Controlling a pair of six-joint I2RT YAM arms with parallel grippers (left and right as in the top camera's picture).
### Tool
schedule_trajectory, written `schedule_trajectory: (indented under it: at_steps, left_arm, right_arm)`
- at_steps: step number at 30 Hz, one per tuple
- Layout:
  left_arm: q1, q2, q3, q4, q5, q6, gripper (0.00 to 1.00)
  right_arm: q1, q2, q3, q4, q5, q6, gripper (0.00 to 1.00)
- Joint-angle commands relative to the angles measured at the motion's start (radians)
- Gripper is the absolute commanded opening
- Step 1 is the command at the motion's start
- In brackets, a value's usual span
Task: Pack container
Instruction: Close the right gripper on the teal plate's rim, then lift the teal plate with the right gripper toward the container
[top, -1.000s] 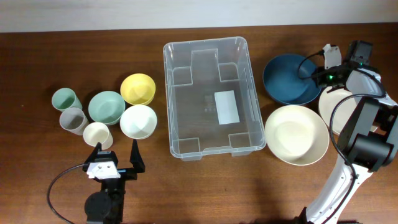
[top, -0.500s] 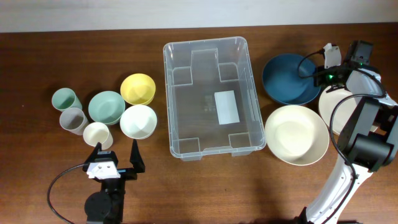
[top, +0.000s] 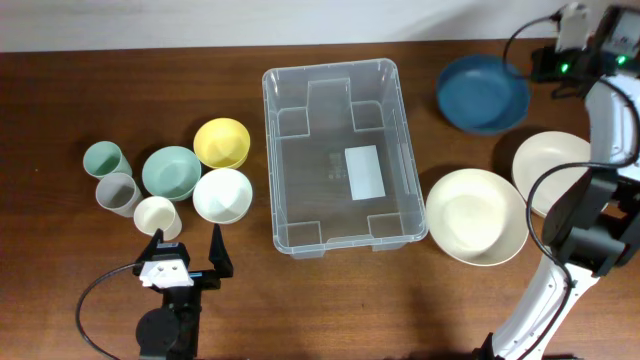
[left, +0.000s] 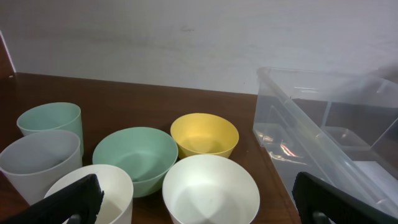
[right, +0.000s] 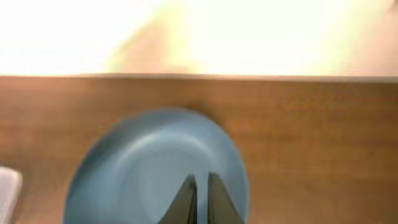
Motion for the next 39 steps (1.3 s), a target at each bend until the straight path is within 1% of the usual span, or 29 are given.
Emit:
schedule_trajectory:
  at_steps: [1, 4, 7, 9, 10, 11, 12, 16, 17, 21, 29, 34, 36, 39]
  left_arm:
    - [0.004, -0.005, -0.005, -0.001, 0.010, 0.016, 1.00]
    - [0.004, -0.005, -0.005, -0.001, 0.010, 0.016, 1.00]
    - [0.004, -0.005, -0.005, -0.001, 0.010, 0.016, 1.00]
    - [0.004, -0.005, -0.005, -0.001, 0.010, 0.016, 1.00]
    - [0.004, -0.005, -0.005, -0.001, 0.010, 0.016, 1.00]
    - [0.004, -0.005, -0.005, -0.001, 0.010, 0.016, 1.00]
    - [0.004, -0.005, -0.005, -0.001, 0.010, 0.016, 1.00]
    - [0.004, -0.005, -0.005, -0.001, 0.010, 0.016, 1.00]
    - [0.004, -0.005, -0.005, -0.001, 0.010, 0.016, 1.00]
    - [0.004, -0.005, -0.005, -0.001, 0.010, 0.016, 1.00]
    - [0.004, -0.005, -0.005, -0.001, 0.010, 0.016, 1.00]
    - [0.004, -0.005, -0.005, -0.001, 0.010, 0.016, 1.00]
    - [0.004, -0.005, -0.005, -0.001, 0.010, 0.016, 1.00]
    - [0.004, -0.005, -0.005, -0.001, 0.010, 0.016, 1.00]
  right_arm:
    - [0.000, -0.045, 0.078, -0.039, -0.017, 0.035, 0.04]
    - [-0.001, -0.045, 0.076, -0.081, 0.006, 0.034, 0.04]
    - [0.000, -0.027, 0.066, -0.136, 0.113, 0.034, 0.04]
    - [0.000, -0.005, 0.059, -0.154, 0.142, 0.033, 0.04]
    - [0.000, 0.010, 0.056, -0.158, 0.140, 0.033, 0.15]
    - [0.000, 0.021, 0.054, -0.163, 0.141, 0.034, 0.39]
    - [0.000, 0.037, 0.050, -0.165, 0.142, 0.034, 0.51]
    - [-0.002, 0.092, 0.048, -0.165, 0.136, 0.039, 0.65]
    - [-0.002, 0.105, 0.048, -0.164, 0.137, 0.054, 0.67]
    - [-0.002, 0.156, 0.047, -0.167, 0.140, 0.071, 0.67]
    - [-0.003, 0.206, 0.039, -0.180, 0.116, 0.196, 0.66]
    - [-0.001, 0.217, 0.032, -0.182, 0.108, 0.215, 0.60]
    - [-0.002, 0.218, 0.009, -0.179, 0.107, 0.249, 0.55]
    - [-0.002, 0.219, -0.027, -0.168, 0.108, 0.283, 0.54]
